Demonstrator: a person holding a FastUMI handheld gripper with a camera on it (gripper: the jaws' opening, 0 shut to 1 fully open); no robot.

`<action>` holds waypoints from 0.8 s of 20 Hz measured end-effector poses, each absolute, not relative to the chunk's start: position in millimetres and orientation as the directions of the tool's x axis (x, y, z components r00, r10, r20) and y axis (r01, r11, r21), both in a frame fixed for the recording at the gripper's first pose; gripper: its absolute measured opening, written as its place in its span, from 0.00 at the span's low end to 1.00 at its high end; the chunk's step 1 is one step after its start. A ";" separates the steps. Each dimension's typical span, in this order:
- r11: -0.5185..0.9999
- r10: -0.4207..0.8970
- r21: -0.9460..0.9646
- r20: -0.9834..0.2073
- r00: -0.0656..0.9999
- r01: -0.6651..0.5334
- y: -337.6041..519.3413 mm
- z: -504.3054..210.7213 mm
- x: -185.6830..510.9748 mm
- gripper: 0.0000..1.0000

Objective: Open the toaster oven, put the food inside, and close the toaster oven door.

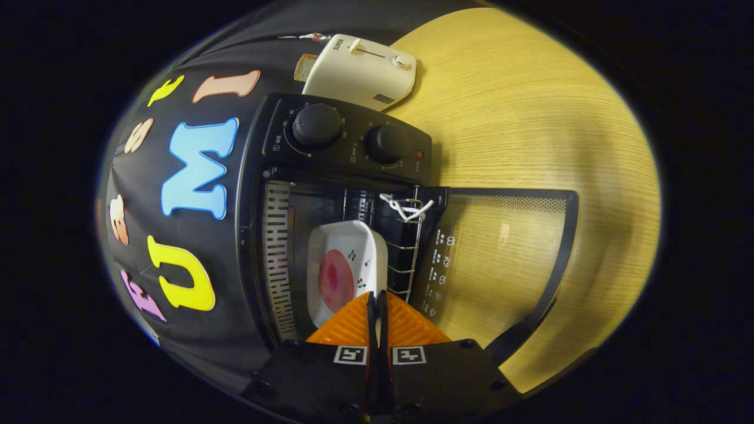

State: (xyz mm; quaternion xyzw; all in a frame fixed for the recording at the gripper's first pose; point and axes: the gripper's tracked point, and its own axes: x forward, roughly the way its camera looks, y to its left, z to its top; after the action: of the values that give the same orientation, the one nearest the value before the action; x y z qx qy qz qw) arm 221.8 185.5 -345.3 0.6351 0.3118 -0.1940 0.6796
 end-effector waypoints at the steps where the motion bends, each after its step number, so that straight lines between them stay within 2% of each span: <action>1: 0.115 0.126 0.740 -0.673 0.729 0.663 186.2 -346.8 224.6 0.02; 7: 0.104 0.092 0.745 -0.667 0.739 0.659 190.8 -350.7 242.8 0.03; 9: 0.104 0.098 0.755 -0.655 0.749 0.647 194.4 -348.7 244.4 0.08; 11: 0.114 0.106 0.762 -0.647 0.755 0.637 197.3 -343.8 241.8 0.09; 13: 0.125 0.114 0.790 -0.612 0.783 0.600 199.5 -332.1 242.7 0.22; 16: 0.218 0.138 0.803 -0.588 0.797 0.555 202.3 -315.3 236.8 0.99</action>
State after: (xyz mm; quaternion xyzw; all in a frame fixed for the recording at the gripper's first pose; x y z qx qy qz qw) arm 236.8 202.3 -315.3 0.6085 0.2845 -0.1435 0.7268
